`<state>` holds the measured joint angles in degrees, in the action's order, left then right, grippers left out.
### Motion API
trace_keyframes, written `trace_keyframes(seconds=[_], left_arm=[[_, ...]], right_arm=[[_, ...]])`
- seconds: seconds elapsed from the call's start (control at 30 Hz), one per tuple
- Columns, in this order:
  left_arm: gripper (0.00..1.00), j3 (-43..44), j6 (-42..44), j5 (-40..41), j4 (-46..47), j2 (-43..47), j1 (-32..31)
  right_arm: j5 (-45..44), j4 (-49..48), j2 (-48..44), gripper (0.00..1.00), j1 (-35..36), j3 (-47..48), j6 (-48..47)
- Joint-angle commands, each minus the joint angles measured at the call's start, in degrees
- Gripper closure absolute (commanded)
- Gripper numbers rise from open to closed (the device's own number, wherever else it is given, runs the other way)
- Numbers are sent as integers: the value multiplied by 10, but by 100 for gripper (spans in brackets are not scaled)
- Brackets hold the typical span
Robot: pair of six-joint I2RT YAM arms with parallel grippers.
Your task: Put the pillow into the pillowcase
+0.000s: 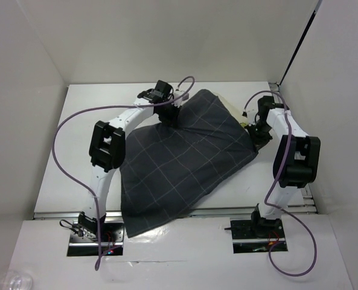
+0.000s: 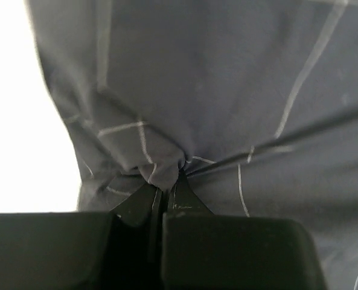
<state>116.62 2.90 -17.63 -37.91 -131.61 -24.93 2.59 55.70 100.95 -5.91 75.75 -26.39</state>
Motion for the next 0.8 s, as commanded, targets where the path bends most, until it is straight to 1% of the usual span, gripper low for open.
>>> trace_keyframes(seconds=[0.0, 0.03, 0.1, 0.13, 0.2, 0.23, 0.3, 0.33, 0.37, 0.47, 0.5, 0.53, 0.57, 0.6, 0.63, 0.67, 0.7, 0.73, 0.77], left_arm=[[100, -81, 96, -34, -131, 68, 8], [100, -97, 96, -42, -141, 82, 8], [100, -131, 147, -64, -170, 120, 8], [100, -140, 182, -89, -181, 131, 8], [100, -160, 202, -97, -197, 149, 8], [100, -160, 216, -124, -220, 155, 8], [100, -160, 254, -150, -244, 163, 8], [100, -149, 267, -187, -258, 168, 8], [100, -143, 305, -210, -296, 168, 8], [100, -124, 355, -263, -351, 168, 2], [93, -124, 384, -263, -376, 168, -6], [82, -136, 390, -263, -377, 176, -6], [72, -148, 390, -263, -371, 186, -6], [66, -165, 367, -251, -318, 218, -6], [58, -204, 343, -237, -277, 241, 0], [53, -225, 318, -203, -231, 264, 7], [48, -241, 264, -181, -185, 287, 13], [41, -255, 238, -154, -141, 306, 18], [29, -275, 195, -99, -62, 333, 27]], right_arm=[[-19, -14, 44, 100, -9, 72, 20], [-14, -14, 56, 100, -9, 86, 20], [-8, -14, 89, 100, -9, 130, 38], [0, -14, 99, 100, -9, 144, 43], [0, -14, 128, 100, -3, 182, 55], [0, -9, 137, 100, 2, 193, 55], [0, -9, 151, 100, 19, 215, 63], [0, -14, 161, 100, 26, 230, 63], [0, -14, 166, 100, 33, 237, 63], [13, -14, 180, 100, 59, 256, 63], [21, -14, 180, 100, 71, 256, 63], [27, -19, 185, 100, 71, 264, 63], [33, -19, 185, 100, 81, 264, 63], [33, -19, 185, 100, 94, 270, 57], [33, -19, 185, 100, 99, 270, 52], [33, -25, 185, 100, 105, 270, 52], [33, -25, 185, 100, 112, 270, 47], [33, -25, 185, 100, 112, 270, 47], [33, -32, 185, 100, 118, 270, 47]])
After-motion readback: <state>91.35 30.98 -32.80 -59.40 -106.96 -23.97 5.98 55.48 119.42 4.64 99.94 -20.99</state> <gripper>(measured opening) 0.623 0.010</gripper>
